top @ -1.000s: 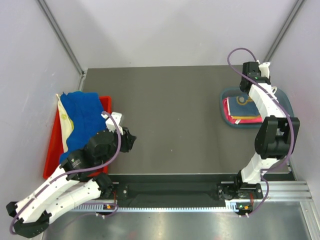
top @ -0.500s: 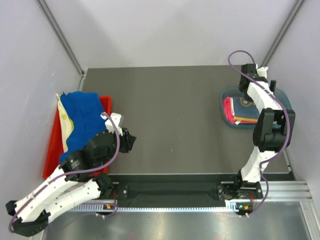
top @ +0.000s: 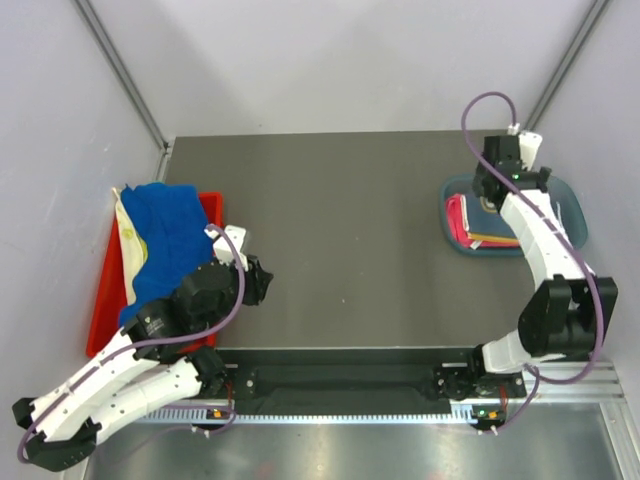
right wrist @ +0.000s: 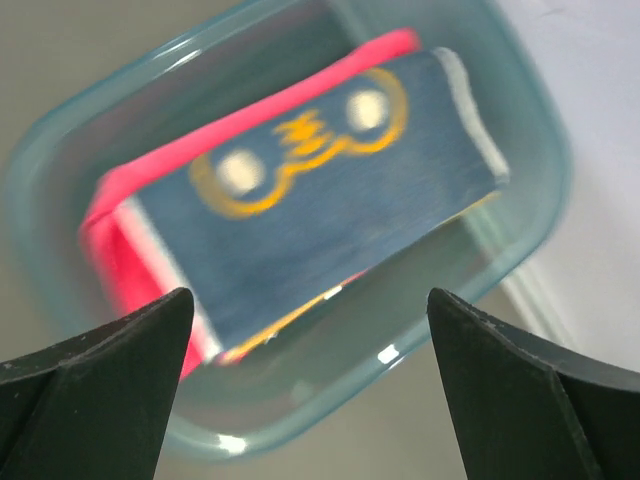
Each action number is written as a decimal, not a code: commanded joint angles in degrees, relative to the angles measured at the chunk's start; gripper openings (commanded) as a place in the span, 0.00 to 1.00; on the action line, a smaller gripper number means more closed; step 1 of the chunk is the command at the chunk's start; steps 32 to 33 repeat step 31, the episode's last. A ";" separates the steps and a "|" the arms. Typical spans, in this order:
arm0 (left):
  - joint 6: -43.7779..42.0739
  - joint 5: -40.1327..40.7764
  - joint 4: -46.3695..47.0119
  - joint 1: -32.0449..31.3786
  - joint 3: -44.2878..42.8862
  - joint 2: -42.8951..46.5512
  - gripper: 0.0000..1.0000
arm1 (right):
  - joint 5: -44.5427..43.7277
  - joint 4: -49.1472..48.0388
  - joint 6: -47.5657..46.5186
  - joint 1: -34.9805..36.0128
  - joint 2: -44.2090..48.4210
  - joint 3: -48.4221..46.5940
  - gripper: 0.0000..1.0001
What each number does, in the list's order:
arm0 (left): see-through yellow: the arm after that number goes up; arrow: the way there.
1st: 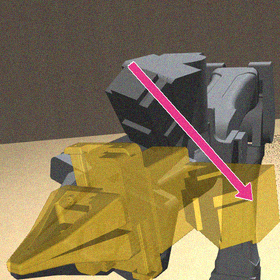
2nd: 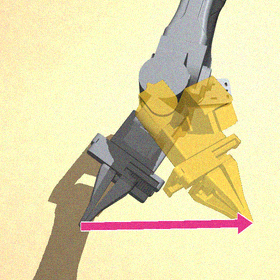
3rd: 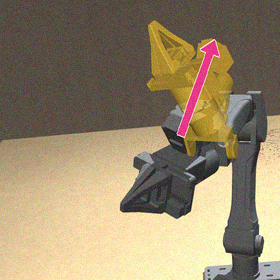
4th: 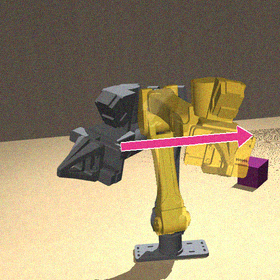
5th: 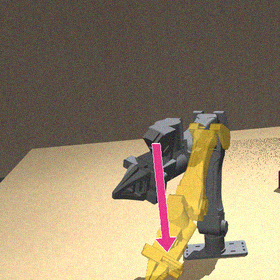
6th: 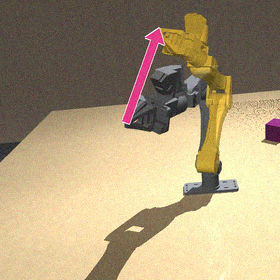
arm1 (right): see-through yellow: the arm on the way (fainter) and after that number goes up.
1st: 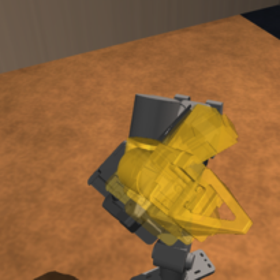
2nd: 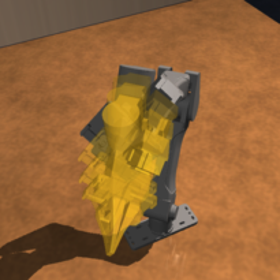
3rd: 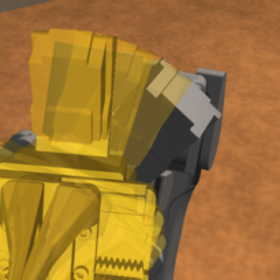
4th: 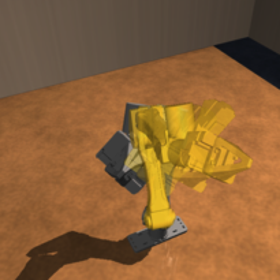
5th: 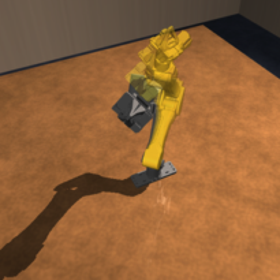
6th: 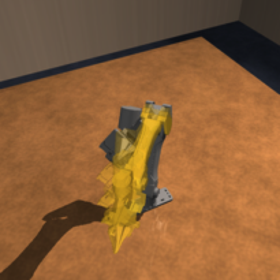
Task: Fold and stack the towels
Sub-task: Neatly place the folded towel into the bin
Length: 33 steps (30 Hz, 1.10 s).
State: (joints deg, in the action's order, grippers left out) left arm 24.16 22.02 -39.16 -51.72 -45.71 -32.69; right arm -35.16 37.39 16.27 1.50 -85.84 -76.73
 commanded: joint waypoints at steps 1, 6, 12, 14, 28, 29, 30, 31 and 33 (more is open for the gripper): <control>0.62 1.18 0.13 -0.22 -0.17 -1.32 0.40 | 5.27 -7.93 2.97 8.40 6.73 6.47 1.00; 0.71 1.62 -0.22 -0.22 -0.43 -2.12 0.40 | 7.28 -15.84 4.64 19.58 16.22 14.58 1.00; 2.03 5.83 -1.36 -0.22 -1.04 -3.52 0.40 | 12.22 -29.72 6.93 30.48 23.87 27.67 1.00; 2.20 6.98 -2.24 -0.22 -1.57 -4.40 0.40 | 12.22 -33.32 7.54 32.86 25.72 31.72 1.00; 4.14 12.08 -3.56 -0.22 -1.57 -1.15 0.43 | 15.03 -36.25 7.90 34.63 36.79 42.37 1.00; 4.14 12.08 -3.56 -0.22 -1.66 -1.15 0.43 | 14.77 -36.07 7.64 34.71 37.24 42.28 1.00; 4.14 12.08 -3.47 -0.22 -1.66 -1.24 0.43 | 13.98 -36.15 7.46 34.63 37.67 42.19 1.00; 4.14 12.08 -3.56 -0.22 -1.66 -1.41 0.43 | 13.19 -36.24 7.46 34.63 38.20 41.75 1.00; 4.14 12.08 -3.56 -0.22 -1.66 -1.41 0.43 | 13.19 -36.24 7.46 34.63 38.20 41.75 1.00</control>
